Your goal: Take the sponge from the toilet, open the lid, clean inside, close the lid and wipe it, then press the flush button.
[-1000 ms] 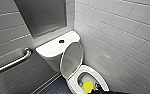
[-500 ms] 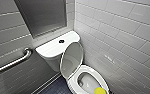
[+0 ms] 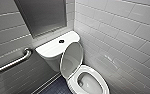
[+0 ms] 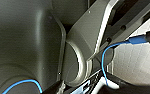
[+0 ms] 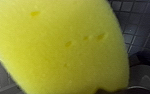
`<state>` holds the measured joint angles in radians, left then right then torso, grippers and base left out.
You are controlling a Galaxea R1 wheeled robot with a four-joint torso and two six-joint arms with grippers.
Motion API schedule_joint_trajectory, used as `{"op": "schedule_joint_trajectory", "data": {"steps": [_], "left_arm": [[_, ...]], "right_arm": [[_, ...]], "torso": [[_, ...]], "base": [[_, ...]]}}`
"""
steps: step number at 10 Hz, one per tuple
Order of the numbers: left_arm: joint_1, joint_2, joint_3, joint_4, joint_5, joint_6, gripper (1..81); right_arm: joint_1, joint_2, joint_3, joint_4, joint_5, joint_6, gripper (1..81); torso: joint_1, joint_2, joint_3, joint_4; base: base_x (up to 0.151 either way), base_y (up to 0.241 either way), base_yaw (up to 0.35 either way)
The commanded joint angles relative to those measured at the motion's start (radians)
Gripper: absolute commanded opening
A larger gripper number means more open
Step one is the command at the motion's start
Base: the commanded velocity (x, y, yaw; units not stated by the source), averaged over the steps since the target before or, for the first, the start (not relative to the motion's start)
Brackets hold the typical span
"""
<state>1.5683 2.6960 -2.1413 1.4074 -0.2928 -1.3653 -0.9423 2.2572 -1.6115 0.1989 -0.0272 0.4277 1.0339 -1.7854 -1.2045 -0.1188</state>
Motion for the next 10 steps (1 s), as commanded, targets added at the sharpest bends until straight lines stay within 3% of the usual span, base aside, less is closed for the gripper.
{"op": "schedule_joint_trajectory", "data": {"steps": [1,5,10], "left_arm": [[0.02,-0.007,0.02,0.005,0.009,0.003,81.1],[0.016,-0.001,0.02,0.008,0.011,0.003,81.1],[0.016,0.003,0.02,0.008,0.011,0.003,81.1]], "right_arm": [[0.055,-0.114,0.082,0.0,-0.056,0.005,1.0],[0.093,-0.215,0.243,-0.026,-0.022,0.0,1.0],[0.21,-0.215,0.315,-0.03,-0.048,0.002,1.0]], "torso": [[0.0,0.0,0.0,0.0],[0.0,0.0,0.0,0.0],[0.0,0.0,0.0,0.0]], "base": [[0.0,0.0,0.0],[0.0,0.0,0.0],[0.0,0.0,0.0]]}}
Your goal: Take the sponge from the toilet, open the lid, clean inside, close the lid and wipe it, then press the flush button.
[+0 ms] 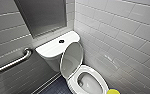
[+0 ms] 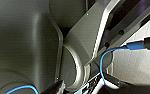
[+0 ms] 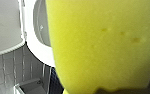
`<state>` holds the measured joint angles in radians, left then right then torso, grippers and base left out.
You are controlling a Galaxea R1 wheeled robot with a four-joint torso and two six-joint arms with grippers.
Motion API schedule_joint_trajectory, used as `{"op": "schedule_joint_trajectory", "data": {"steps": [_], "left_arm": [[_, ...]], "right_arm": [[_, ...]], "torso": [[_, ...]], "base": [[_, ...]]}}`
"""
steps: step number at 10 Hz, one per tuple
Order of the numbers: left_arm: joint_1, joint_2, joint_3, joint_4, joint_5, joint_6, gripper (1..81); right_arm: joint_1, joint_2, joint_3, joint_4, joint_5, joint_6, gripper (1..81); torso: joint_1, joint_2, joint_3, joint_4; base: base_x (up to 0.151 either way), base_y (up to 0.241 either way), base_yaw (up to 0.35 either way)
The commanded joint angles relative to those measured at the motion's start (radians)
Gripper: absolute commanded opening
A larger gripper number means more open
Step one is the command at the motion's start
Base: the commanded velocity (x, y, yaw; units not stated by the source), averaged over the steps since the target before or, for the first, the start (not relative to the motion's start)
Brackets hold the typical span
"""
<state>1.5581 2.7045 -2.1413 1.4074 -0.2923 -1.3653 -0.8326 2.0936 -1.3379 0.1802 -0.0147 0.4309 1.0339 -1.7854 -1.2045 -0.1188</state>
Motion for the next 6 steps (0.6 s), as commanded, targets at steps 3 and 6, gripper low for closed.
{"op": "schedule_joint_trajectory", "data": {"steps": [3,6], "left_arm": [[0.023,-0.003,0.021,0.008,0.01,0.003,81.1],[0.023,-0.004,0.02,0.005,0.01,0.003,81.1]], "right_arm": [[0.192,-0.024,0.031,-0.01,-0.119,0.003,1.0],[0.243,0.033,0.001,-0.008,-0.148,0.012,1.0]], "torso": [[0.0,0.0,0.0,0.0],[0.0,0.0,0.0,0.05]], "base": [[0.0,0.0,0.0],[0.0,0.0,0.0]]}}
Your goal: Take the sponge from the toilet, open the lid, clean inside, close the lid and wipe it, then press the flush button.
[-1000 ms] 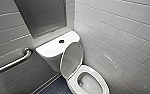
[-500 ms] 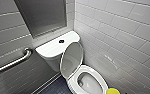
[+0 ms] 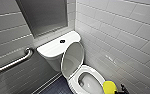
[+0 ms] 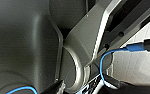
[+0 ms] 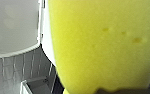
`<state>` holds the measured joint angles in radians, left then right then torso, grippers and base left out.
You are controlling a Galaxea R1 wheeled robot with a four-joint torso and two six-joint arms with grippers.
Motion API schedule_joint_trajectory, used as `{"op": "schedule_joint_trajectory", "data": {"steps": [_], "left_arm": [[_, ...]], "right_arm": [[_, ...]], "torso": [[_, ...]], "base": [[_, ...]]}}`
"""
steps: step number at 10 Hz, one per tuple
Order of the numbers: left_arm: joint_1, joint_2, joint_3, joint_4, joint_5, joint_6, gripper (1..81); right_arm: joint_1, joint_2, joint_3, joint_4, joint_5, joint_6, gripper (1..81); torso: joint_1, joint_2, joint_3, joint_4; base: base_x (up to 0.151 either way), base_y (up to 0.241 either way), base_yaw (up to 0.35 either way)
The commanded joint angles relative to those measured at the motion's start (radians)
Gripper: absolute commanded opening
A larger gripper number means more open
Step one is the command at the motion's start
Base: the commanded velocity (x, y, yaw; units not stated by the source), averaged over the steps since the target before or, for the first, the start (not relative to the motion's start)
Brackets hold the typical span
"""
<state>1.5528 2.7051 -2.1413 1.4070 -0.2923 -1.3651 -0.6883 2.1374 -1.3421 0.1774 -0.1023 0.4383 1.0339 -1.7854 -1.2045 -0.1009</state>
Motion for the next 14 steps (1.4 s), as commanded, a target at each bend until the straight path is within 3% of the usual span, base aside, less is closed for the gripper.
{"op": "schedule_joint_trajectory", "data": {"steps": [1,2,3,5,14], "left_arm": [[0.028,-0.007,0.02,0.006,0.01,0.003,81.1],[0.028,-0.007,0.02,0.006,0.01,0.003,81.1],[0.028,-0.007,0.02,0.006,0.01,0.003,81.1],[0.028,-0.007,0.018,0.004,0.01,0.003,81.1],[0.028,-0.01,0.017,-0.006,0.012,0.001,81.1]], "right_arm": [[0.112,0.015,-0.012,-0.006,-0.065,0.005,1.0],[0.13,0.043,-0.029,-0.003,-0.095,0.007,1.0],[0.149,0.075,-0.047,-0.004,-0.111,0.007,1.0],[0.196,0.129,-0.081,-0.004,-0.152,0.008,1.0],[0.385,0.666,-0.569,-0.006,-0.28,0.057,1.0]], "torso": [[0.0,0.0,0.0,0.057],[0.0,0.0,0.0,0.08],[0.0,0.0,0.0,0.046],[0.0,0.0,0.0,0.08],[0.0,0.0,0.0,0.081]], "base": [[0.0,0.0,0.0],[0.0,0.0,0.0],[0.0,0.0,0.0],[0.0,0.0,0.0],[0.0,0.0,0.0]]}}
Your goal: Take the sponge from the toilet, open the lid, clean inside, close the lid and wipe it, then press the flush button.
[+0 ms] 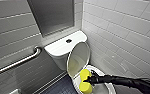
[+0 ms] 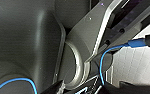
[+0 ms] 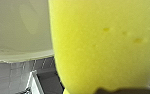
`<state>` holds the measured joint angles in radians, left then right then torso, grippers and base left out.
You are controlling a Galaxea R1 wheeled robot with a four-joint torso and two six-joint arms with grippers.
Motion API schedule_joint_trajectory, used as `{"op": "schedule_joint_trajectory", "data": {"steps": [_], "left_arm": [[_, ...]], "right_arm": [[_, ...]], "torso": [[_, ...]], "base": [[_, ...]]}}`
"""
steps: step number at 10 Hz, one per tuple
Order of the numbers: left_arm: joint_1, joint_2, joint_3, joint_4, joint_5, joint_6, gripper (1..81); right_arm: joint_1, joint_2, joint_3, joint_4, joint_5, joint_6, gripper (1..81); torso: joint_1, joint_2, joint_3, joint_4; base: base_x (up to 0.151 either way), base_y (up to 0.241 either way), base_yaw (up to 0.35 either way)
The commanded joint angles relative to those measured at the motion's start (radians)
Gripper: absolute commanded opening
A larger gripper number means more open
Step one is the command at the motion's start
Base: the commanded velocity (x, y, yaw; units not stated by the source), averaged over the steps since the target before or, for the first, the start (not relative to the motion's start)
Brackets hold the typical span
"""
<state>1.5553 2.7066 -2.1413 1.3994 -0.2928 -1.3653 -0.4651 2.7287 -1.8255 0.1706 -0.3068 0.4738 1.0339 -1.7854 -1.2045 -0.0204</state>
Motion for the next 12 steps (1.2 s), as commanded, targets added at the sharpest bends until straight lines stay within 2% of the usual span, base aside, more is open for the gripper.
{"op": "schedule_joint_trajectory", "data": {"steps": [1,2,3,4,5,6,8,10,12], "left_arm": [[0.026,-0.011,0.012,-0.002,0.012,0.002,81.1],[0.026,-0.008,0.006,-0.007,0.011,0.002,81.1],[0.026,-0.008,0.006,-0.007,0.011,0.002,81.1],[0.026,-0.008,0.006,-0.007,0.011,0.002,81.1],[0.026,-0.008,0.006,-0.007,0.011,0.002,81.1],[0.027,-0.008,0.006,-0.007,0.011,0.002,81.1],[0.03,-0.01,0.006,-0.007,0.011,0.002,81.1],[0.036,-0.011,0.003,-0.007,0.011,0.002,81.1],[0.038,-0.007,-0.005,-0.007,0.011,0.002,81.1]], "right_arm": [[0.163,0.105,-0.116,0.0,-0.075,0.023,1.0],[0.162,0.12,-0.136,0.001,-0.075,0.023,1.0],[0.16,0.124,-0.144,0.007,-0.074,0.023,1.0],[0.154,0.124,-0.156,0.015,-0.068,0.029,1.0],[0.144,0.134,-0.178,0.02,-0.058,0.072,1.0],[0.125,0.151,-0.199,0.015,-0.051,0.112,1.0],[0.067,0.197,-0.291,0.013,0.035,0.198,1.0],[0.006,0.249,-0.403,0.012,0.064,0.195,1.0],[-0.043,0.243,-0.422,0.013,0.081,0.193,1.0]], "torso": [[0.0,0.0,0.0,0.029],[0.0,0.0,0.0,0.049],[0.0,0.0,0.0,0.049],[0.0,0.0,0.0,0.029],[0.0,0.0,0.0,0.044],[0.0,0.0,0.0,0.046],[0.0,0.0,0.0,0.046],[0.0,0.0,0.0,0.046],[0.0,0.0,0.0,0.046]], "base": [[0.0,0.0,0.0],[0.0,0.0,0.0],[0.0,0.0,0.0],[0.0,0.0,0.0],[0.0,0.0,0.0],[0.0,0.0,0.0],[0.0,0.0,0.0],[0.0,0.0,0.0],[0.0,0.0,0.0]]}}
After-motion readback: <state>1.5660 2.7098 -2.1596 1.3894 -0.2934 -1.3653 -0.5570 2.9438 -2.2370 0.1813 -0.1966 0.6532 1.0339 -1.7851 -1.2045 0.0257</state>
